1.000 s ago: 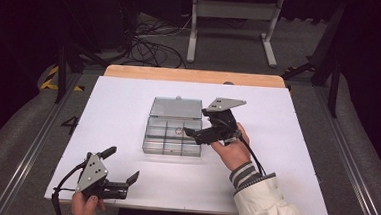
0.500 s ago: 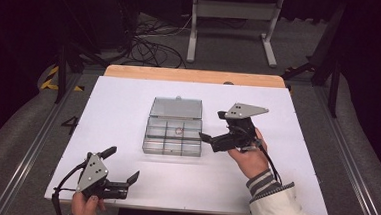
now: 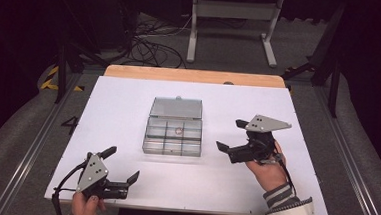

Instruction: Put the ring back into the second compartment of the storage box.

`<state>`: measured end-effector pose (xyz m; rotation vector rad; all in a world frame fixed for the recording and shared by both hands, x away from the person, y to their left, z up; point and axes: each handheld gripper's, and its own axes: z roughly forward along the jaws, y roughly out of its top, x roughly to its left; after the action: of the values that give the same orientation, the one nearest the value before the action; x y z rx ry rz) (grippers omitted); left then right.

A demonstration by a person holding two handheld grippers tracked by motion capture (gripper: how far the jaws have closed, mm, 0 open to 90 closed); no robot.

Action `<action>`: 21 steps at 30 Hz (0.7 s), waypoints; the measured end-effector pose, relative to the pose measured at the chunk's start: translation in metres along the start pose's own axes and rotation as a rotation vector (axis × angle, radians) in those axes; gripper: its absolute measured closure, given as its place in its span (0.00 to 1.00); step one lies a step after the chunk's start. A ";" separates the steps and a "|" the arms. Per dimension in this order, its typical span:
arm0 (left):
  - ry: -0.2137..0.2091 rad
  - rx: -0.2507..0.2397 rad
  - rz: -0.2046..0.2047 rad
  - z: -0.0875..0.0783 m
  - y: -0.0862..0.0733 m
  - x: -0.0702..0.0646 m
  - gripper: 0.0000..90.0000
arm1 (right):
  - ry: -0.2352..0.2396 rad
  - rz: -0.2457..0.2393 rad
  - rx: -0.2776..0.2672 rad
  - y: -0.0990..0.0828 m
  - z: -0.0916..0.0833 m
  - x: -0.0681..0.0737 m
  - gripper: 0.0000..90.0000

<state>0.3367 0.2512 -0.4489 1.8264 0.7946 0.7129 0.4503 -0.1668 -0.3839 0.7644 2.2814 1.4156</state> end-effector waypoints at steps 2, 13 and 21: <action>0.000 0.000 0.000 0.000 0.000 0.000 0.01 | -0.005 0.006 -0.005 -0.005 -0.004 -0.002 0.05; 0.003 -0.001 0.000 0.000 0.000 0.000 0.01 | -0.017 0.012 -0.025 -0.031 -0.026 -0.010 0.05; 0.004 0.000 0.001 0.000 0.000 0.000 0.01 | -0.026 0.015 -0.035 -0.048 -0.039 -0.016 0.04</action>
<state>0.3367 0.2511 -0.4490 1.8261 0.7963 0.7177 0.4286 -0.2215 -0.4095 0.7857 2.2305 1.4399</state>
